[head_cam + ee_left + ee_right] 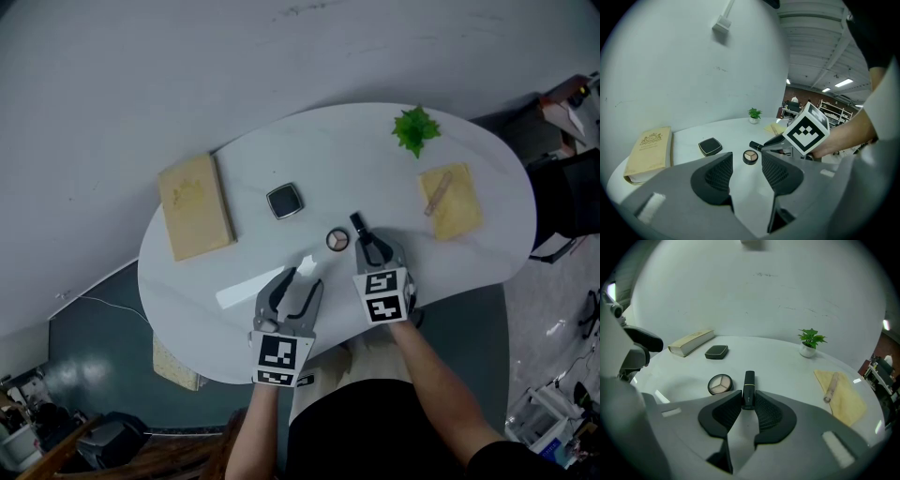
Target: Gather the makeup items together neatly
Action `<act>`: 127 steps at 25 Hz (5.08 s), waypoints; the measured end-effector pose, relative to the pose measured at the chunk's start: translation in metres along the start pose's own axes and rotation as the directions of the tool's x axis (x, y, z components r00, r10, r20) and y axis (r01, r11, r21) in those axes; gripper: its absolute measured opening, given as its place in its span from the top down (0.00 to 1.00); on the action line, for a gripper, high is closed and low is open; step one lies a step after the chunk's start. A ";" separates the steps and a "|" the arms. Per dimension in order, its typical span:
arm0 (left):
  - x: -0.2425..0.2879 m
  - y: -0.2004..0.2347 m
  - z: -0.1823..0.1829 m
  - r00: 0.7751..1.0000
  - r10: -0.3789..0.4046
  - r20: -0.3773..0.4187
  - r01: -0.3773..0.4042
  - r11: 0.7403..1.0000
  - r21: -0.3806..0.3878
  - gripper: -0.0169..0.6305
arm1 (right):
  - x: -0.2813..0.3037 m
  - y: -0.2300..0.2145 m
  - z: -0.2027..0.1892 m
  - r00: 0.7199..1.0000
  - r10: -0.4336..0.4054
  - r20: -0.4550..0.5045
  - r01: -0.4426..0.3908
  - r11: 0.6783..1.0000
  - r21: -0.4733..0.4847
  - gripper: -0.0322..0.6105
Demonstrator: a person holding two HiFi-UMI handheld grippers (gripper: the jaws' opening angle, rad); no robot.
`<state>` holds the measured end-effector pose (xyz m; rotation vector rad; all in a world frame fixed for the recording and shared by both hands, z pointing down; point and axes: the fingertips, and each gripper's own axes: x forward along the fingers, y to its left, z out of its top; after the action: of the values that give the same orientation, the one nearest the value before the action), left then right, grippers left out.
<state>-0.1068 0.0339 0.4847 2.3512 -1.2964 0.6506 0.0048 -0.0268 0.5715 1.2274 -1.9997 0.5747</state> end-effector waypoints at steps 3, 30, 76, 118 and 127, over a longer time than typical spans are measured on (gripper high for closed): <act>-0.001 0.001 -0.002 1.000 0.001 -0.001 -0.001 1.000 -0.001 0.68 | 0.001 0.000 0.000 1.000 -0.002 0.003 0.002 1.000 0.014 0.80; 0.013 0.028 0.014 0.995 0.075 0.062 -0.069 0.993 -0.092 0.66 | -0.049 -0.003 0.021 0.997 0.034 0.074 -0.038 0.998 0.048 0.78; 0.130 0.130 -0.008 0.872 0.462 -0.162 -0.486 0.782 -0.389 0.39 | -0.055 -0.048 0.065 0.991 0.126 0.043 -0.125 0.992 -0.035 0.78; 0.092 0.092 -0.041 0.832 0.484 -0.272 -0.555 0.734 -0.392 0.49 | -0.049 -0.054 0.091 0.959 0.272 0.079 -0.257 0.953 -0.157 0.78; 0.079 0.066 -0.057 0.835 0.471 -0.285 -0.550 0.735 -0.397 0.49 | -0.051 -0.050 0.089 0.953 0.295 0.074 -0.280 0.945 -0.167 0.78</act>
<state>-0.1384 -0.0233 0.5830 1.5148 -1.8065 0.5846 0.0338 -0.0807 0.4752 0.8915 -2.2814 0.4944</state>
